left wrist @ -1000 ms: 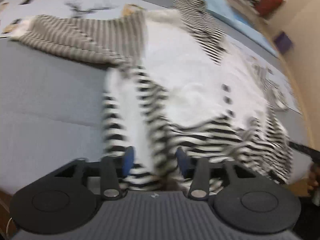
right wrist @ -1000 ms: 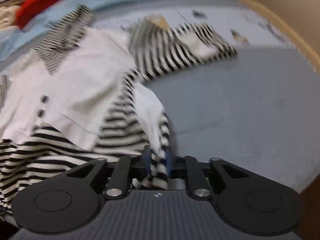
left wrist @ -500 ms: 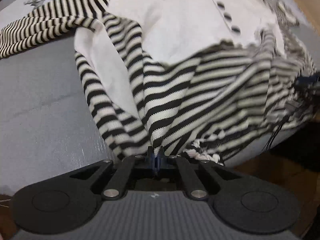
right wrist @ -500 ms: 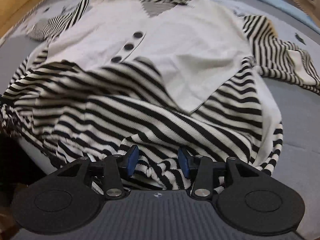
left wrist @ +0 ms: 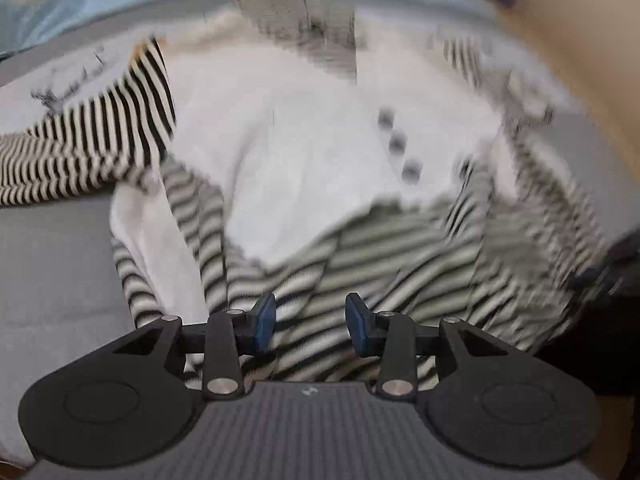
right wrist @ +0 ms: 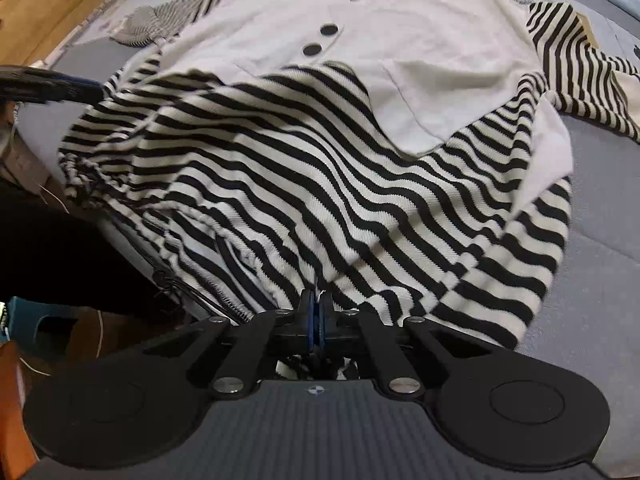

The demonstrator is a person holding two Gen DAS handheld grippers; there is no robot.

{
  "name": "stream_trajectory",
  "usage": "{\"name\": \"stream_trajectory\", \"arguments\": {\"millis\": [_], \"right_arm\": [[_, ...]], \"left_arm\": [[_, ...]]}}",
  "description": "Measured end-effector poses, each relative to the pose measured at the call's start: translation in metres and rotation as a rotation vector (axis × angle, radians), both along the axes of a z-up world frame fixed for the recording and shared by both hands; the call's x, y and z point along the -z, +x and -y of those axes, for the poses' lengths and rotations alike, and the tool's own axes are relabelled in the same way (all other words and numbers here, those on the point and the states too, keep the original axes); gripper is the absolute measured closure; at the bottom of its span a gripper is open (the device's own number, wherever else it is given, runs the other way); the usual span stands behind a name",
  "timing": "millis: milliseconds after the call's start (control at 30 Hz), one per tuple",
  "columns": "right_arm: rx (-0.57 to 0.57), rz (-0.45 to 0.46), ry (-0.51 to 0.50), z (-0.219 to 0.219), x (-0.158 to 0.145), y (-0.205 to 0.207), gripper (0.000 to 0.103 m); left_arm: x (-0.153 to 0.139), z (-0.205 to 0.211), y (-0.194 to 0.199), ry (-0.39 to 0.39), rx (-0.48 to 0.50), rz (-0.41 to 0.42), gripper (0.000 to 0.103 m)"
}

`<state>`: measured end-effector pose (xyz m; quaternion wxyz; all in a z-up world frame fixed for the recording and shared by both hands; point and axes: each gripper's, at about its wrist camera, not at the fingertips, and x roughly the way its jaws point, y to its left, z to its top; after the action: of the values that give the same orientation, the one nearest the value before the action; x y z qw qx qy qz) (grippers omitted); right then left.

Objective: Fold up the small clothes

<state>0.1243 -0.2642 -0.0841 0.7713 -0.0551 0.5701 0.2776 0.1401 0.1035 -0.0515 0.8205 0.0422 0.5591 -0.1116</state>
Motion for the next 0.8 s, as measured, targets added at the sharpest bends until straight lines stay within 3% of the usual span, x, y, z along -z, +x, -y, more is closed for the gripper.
{"name": "stream_trajectory", "arguments": {"millis": [67,100,133,200,300,400,500,533,600,633,700,800], "right_arm": [[0.024,0.022,0.036,0.007,-0.009,0.002,0.098],[0.036,0.043,0.060,0.011,-0.014,0.002,0.098],[0.052,0.067,0.090,0.012,-0.020,0.003,0.098],[0.097,0.101,0.147,0.016,-0.029,0.008,0.095],[0.157,0.170,0.175,0.012,-0.036,0.018,0.083],[0.174,0.184,0.150,-0.004,-0.029,0.030,0.081],[0.133,0.144,0.034,-0.030,-0.011,0.039,0.081],[0.104,0.102,-0.026,-0.038,0.000,0.040,0.081],[0.049,0.019,-0.164,-0.048,0.021,0.040,0.080],[0.034,0.024,-0.187,-0.051,0.023,0.039,0.081],[0.040,0.069,-0.143,-0.053,0.011,0.042,0.081],[0.096,0.145,-0.069,-0.047,-0.009,0.047,0.081]], "left_arm": [[0.033,0.001,-0.005,0.103,0.018,-0.166,0.062],[0.037,0.004,-0.007,0.141,0.048,-0.175,0.062],[0.032,0.005,-0.009,0.139,0.064,-0.152,0.062],[0.017,-0.001,-0.008,0.065,0.039,-0.098,0.062],[-0.003,-0.013,-0.005,-0.011,-0.022,-0.001,0.062],[0.000,-0.017,0.003,-0.015,-0.077,-0.031,0.061],[0.024,-0.014,0.006,0.058,-0.081,-0.161,0.060],[0.024,-0.013,0.005,0.071,-0.072,-0.160,0.060],[0.009,-0.016,0.008,0.015,-0.097,-0.097,0.060],[-0.002,-0.021,0.009,-0.036,-0.122,-0.054,0.060],[-0.026,-0.033,0.010,-0.109,-0.184,0.066,0.060],[-0.052,-0.043,0.011,-0.111,-0.263,0.224,0.060]]}}
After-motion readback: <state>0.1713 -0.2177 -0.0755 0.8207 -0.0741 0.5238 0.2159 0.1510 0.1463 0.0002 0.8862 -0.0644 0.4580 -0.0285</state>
